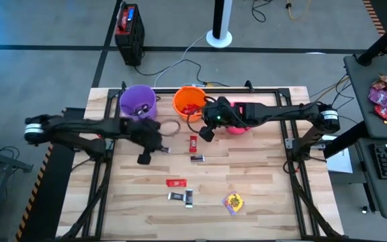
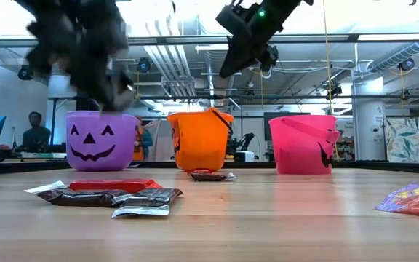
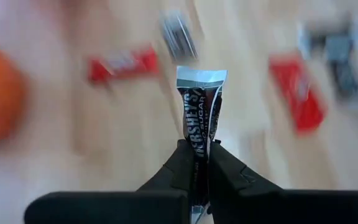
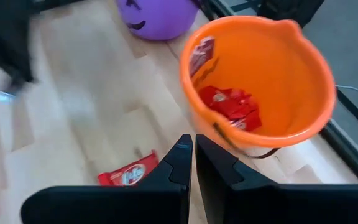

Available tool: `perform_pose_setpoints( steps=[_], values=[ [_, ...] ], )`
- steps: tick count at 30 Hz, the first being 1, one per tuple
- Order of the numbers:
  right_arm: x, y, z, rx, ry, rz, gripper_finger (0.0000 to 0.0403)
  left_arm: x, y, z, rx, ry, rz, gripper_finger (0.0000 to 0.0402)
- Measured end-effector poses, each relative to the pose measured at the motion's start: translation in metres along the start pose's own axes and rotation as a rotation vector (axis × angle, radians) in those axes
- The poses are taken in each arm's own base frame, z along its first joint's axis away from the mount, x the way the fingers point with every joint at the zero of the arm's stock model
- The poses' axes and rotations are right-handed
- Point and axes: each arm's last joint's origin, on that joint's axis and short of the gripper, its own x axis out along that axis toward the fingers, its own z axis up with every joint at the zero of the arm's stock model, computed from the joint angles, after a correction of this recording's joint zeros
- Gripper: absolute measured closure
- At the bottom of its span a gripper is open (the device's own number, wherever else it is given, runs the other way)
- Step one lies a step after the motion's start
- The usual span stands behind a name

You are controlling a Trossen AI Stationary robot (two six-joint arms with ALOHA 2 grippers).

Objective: Sort candy by brand, put in halloween buckets
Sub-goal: Put the black candy into the violet bucket

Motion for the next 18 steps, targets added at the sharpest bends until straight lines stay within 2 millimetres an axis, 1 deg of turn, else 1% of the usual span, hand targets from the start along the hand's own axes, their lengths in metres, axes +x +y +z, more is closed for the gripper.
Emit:
perform_pose_setpoints(
  steps=[1,3,6,8,10,12,14,16,18],
  values=[
    [0.001,-0.004,0.001,0.001,-0.004,-0.006,0.039,-0.013,0.001,0.008,-0.043,-0.033,0.036,0.0397],
    [0.001,-0.012,0.005,-0.001,-0.013,-0.023,0.039,-0.038,0.005,0.023,-0.151,-0.075,0.166,0.0397],
    [-0.003,-0.029,0.018,0.0,-0.055,-0.052,0.039,-0.081,0.015,0.045,-0.354,-0.158,0.408,0.0397],
    [-0.006,-0.044,0.031,0.002,-0.098,-0.07,0.039,-0.107,0.027,0.051,-0.488,-0.183,0.526,0.0397],
    [-0.01,-0.063,0.044,0.004,-0.144,-0.067,0.039,-0.122,0.04,0.047,-0.585,-0.157,0.569,0.0397],
    [-0.013,-0.084,0.057,0.016,-0.204,-0.047,0.039,-0.13,0.057,0.04,-0.698,-0.151,0.553,0.0397],
    [-0.017,-0.106,0.066,0.042,-0.256,-0.027,0.039,-0.132,0.075,0.024,-0.835,-0.092,0.552,0.0397],
    [-0.021,-0.128,0.072,0.059,-0.283,-0.007,0.039,-0.13,0.09,0.007,-0.962,-0.008,0.55,0.0397],
    [-0.024,-0.146,0.075,0.068,-0.296,0.008,0.039,-0.13,0.101,-0.005,-1.108,0.05,0.555,0.0397]
  ],
)
